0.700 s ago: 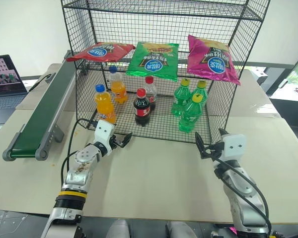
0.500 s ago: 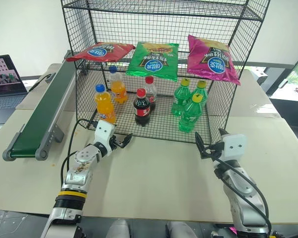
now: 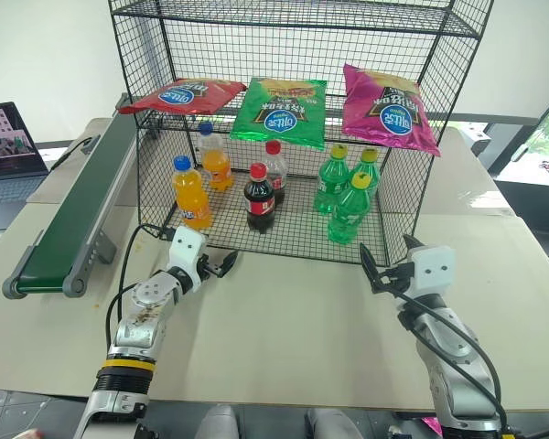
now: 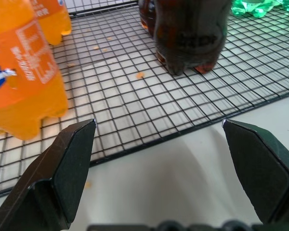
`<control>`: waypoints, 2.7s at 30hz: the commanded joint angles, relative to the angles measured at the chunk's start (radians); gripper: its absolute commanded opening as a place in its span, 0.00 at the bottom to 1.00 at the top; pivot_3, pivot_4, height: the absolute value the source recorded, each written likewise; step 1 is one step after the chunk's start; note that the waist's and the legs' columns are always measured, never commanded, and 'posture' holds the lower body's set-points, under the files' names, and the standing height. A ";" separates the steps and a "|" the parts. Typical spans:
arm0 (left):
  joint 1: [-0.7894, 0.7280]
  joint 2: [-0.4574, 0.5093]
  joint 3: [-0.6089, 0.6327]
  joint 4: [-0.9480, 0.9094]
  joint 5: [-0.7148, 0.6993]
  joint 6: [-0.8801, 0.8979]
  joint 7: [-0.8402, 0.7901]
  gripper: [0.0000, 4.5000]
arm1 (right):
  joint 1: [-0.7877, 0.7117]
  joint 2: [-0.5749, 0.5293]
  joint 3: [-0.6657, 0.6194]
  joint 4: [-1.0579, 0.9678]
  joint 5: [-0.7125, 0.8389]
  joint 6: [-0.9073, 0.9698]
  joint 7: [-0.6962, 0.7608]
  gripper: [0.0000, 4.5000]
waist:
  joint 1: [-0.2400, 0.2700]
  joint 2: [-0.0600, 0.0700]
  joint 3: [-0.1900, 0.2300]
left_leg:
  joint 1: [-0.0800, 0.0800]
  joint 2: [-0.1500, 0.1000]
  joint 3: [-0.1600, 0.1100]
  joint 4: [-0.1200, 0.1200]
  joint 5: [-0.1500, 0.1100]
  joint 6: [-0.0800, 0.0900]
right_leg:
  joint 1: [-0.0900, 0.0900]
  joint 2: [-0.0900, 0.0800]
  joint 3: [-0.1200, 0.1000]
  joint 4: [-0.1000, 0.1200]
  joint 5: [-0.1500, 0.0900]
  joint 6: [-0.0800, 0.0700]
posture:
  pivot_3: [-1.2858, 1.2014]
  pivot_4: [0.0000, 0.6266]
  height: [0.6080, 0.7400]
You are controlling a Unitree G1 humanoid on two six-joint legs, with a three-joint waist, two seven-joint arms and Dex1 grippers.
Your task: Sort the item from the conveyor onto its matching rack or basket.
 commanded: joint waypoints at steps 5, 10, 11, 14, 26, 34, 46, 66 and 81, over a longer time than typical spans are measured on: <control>-0.020 0.015 0.015 -0.031 -0.006 -0.027 -0.020 0.99 | -0.004 0.002 -0.001 -0.045 0.000 -0.006 -0.003 1.00 | 0.001 0.000 0.000 | 0.000 0.000 0.000 0.000 0.000 0.000 | 0.000 0.000 0.000 0.000 0.000 0.000 | 0.52 0.24 1.00; -0.021 0.005 0.016 -0.030 -0.014 -0.018 -0.025 0.99 | -0.010 -0.001 -0.007 -0.042 -0.006 -0.002 -0.009 1.00 | 0.001 0.000 0.000 | 0.000 0.000 0.000 0.000 0.000 0.000 | 0.000 0.000 0.000 0.000 0.000 0.000 | 0.52 0.24 1.00; -0.021 0.004 0.014 -0.031 -0.014 -0.019 -0.026 0.99 | -0.010 -0.001 -0.008 -0.041 -0.007 -0.002 -0.011 1.00 | 0.001 0.000 0.000 | 0.000 0.000 0.000 0.000 0.000 0.000 | 0.000 0.000 0.000 0.000 0.000 0.000 | 0.52 0.24 1.00; -0.022 0.003 0.011 -0.030 -0.012 -0.021 -0.030 0.99 | -0.006 0.001 -0.009 -0.043 -0.008 -0.005 -0.012 1.00 | 0.001 0.000 0.000 | 0.000 0.000 0.000 0.000 0.000 0.000 | 0.000 0.000 0.000 0.000 0.000 0.000 | 0.52 0.24 1.00; -0.037 0.007 0.016 -0.017 -0.008 -0.029 -0.033 0.99 | -0.017 0.001 0.003 -0.033 -0.009 -0.009 -0.006 1.00 | 0.001 0.000 0.000 | 0.000 0.000 0.000 0.000 0.000 0.000 | 0.000 0.000 0.000 0.000 0.000 0.000 | 0.52 0.24 1.00; -0.030 0.012 0.030 -0.020 -0.011 -0.033 -0.026 0.99 | -0.022 0.004 0.010 -0.025 -0.011 -0.012 -0.004 1.00 | 0.001 0.000 0.000 | 0.000 0.000 0.000 0.000 0.000 0.000 | 0.000 0.000 0.000 0.000 0.000 0.000 | 0.52 0.24 1.00; -0.021 0.004 0.052 -0.040 -0.028 -0.021 -0.030 0.99 | -0.024 0.000 0.012 -0.021 -0.010 -0.010 -0.001 1.00 | 0.001 0.000 0.000 | 0.000 0.000 0.000 0.000 0.000 0.000 | 0.000 0.000 0.000 0.000 0.000 0.000 | 0.52 0.24 1.00; 0.173 0.101 0.222 -0.381 -0.336 0.289 -0.113 0.99 | -0.126 -0.121 0.025 -0.087 0.145 0.110 0.212 1.00 | -0.017 0.001 0.000 | 0.000 0.000 0.000 0.000 0.000 0.001 | 0.000 0.000 0.000 0.001 0.000 0.000 | 0.52 0.24 1.00; 0.518 0.031 0.944 -0.459 -1.400 0.558 0.410 0.99 | -0.473 -0.218 0.169 -0.070 0.549 0.261 0.689 1.00 | -0.050 -0.001 0.000 | 0.000 0.001 -0.011 0.002 -0.002 0.004 | 0.002 0.001 -0.009 0.003 -0.002 -0.001 | 0.52 0.24 1.00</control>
